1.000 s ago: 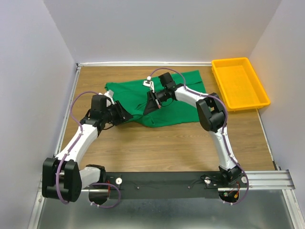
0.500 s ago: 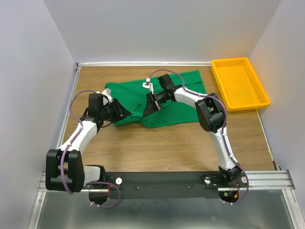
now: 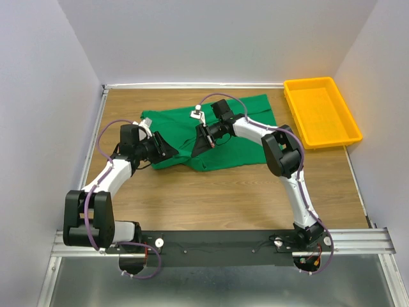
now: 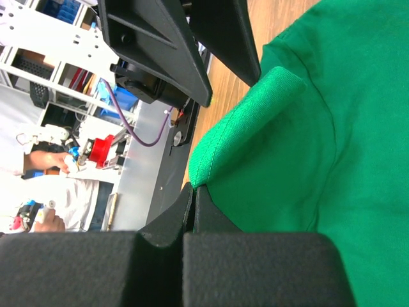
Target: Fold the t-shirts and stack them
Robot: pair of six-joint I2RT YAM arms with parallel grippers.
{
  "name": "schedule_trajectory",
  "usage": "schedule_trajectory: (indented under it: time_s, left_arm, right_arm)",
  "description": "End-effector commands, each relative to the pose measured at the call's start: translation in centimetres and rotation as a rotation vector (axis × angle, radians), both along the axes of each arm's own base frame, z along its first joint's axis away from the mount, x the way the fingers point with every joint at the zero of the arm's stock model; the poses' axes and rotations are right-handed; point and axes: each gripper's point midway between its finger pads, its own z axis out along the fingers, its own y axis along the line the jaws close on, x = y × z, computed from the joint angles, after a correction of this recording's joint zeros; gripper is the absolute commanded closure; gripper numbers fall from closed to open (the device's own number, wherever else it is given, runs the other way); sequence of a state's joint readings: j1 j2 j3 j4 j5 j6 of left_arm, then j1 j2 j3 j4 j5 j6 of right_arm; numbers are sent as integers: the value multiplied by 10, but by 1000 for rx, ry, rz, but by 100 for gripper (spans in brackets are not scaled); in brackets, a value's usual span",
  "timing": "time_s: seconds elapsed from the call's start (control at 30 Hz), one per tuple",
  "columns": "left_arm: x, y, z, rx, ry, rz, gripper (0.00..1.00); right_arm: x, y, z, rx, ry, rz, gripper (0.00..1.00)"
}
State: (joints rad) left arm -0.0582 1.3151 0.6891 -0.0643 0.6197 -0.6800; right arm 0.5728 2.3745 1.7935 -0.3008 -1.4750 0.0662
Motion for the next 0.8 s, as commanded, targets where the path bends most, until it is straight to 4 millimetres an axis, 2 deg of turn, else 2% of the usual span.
schedule_trajectory:
  time_s: [0.0,0.43,0.77]
  left_arm:
    - [-1,-4,-2,-25,-20,-44,48]
    - [-3,-5,-20,-24,20,-69,47]
    - [5,-13,-6,-78,-28,-114,47]
  right_arm:
    - [-11,0,29,70,-20,54,99]
    - [-12,-1,33,83,-19,64,99]
    - [-13,-1,35,84,-18,66,99]
